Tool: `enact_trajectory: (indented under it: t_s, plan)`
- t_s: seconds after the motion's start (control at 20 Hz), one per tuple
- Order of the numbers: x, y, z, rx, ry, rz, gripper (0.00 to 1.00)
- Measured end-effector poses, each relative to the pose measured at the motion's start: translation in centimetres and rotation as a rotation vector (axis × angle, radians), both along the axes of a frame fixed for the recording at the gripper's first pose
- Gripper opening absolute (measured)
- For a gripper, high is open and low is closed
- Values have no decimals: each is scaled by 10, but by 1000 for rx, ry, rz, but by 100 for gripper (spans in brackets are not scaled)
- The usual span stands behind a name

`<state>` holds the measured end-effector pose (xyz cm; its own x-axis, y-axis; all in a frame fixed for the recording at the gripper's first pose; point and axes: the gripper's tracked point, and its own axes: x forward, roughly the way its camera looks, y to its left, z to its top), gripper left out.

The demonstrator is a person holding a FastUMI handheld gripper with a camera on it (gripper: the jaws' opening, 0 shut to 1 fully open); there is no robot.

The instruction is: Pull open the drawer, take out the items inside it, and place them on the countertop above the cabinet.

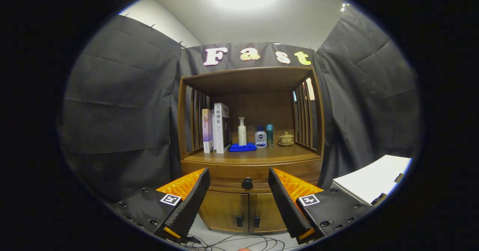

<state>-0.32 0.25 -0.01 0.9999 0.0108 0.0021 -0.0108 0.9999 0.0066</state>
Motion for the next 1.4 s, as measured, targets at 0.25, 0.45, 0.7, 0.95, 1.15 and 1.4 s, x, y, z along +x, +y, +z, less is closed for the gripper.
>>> enact_trajectory:
  t_s: [0.25,0.45,0.7,0.95,1.15,1.4]
  plan:
    - [-1,1,1,-2,-8,5,98]
    - [5,5,-1,0,-4,27,98]
    - [33,-3,-12,-10,23,17,98]
    - [78,-5,-29,-7,55,-8,98]
    - [115,-5,-50,2,100,-19,98]
    - [157,-9,-77,22,145,-36,97]
